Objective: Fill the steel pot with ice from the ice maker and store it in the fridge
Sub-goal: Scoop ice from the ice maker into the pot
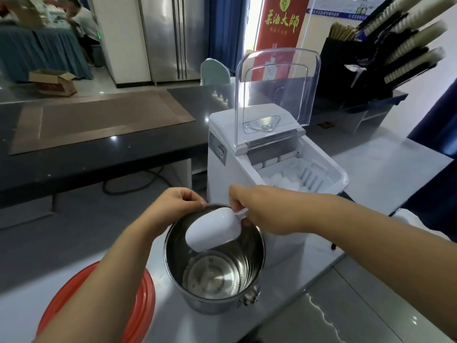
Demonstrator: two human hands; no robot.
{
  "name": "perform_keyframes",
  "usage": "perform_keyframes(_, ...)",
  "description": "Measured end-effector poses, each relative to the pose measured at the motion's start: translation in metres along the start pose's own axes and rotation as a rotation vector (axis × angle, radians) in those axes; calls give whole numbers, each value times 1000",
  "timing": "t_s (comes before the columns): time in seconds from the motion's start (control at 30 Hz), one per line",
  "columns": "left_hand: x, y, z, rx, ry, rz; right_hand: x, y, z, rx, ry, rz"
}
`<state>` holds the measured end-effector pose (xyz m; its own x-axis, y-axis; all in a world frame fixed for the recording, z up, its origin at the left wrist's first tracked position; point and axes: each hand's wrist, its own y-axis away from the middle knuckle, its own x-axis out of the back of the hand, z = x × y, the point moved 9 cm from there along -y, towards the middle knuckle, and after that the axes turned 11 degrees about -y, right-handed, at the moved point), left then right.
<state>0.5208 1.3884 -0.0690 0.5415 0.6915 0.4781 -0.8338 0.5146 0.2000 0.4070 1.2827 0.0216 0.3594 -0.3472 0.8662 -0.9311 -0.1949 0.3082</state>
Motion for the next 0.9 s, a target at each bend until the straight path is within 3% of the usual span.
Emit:
perform_keyframes(0.07, 6, -4, 4, -13, 54, 25, 10, 2, 2, 14, -36, 38)
perform_keyframes(0.3, 49, -16, 49, -139, 159, 359, 51, 15, 21, 27, -168, 126)
perform_keyframes(0.67, 26, -30, 118, -298, 133, 471, 138, 29, 96, 15, -466, 415)
perform_keyframes(0.9, 14, -41, 145, -465, -134, 489, 152, 36, 168, -166, -349, 520)
